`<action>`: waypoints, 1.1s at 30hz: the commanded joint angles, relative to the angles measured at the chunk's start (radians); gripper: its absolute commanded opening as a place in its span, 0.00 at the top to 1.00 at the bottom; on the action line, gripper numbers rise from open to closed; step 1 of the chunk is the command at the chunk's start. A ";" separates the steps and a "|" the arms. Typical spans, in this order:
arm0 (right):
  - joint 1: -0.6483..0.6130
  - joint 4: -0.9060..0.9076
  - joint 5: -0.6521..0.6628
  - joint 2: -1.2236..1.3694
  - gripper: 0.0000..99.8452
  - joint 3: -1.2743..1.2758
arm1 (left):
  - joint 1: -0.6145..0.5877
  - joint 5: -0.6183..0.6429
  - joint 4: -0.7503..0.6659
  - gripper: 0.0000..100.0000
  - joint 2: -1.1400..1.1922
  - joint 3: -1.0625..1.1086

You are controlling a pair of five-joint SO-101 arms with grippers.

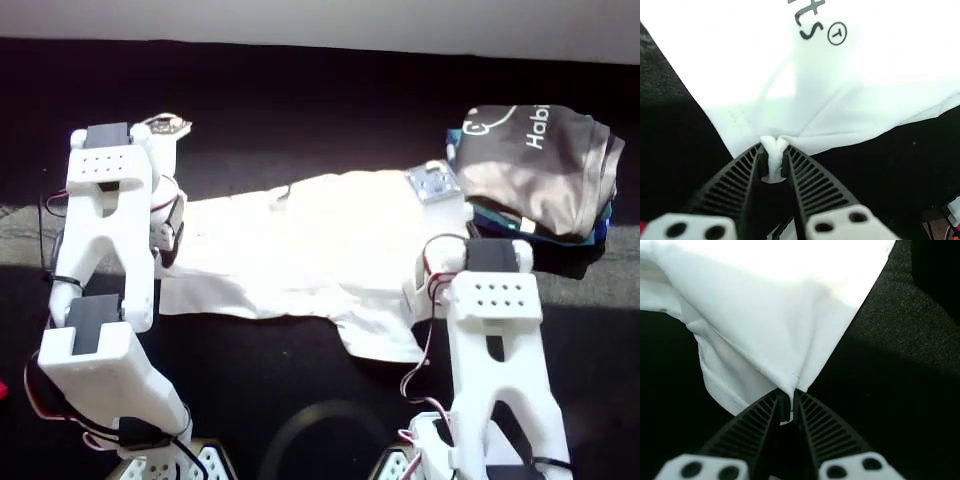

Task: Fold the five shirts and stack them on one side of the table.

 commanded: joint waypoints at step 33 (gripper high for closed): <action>0.013 0.137 0.080 -0.168 0.78 -0.321 | -0.073 -0.006 0.035 0.84 -0.113 -0.340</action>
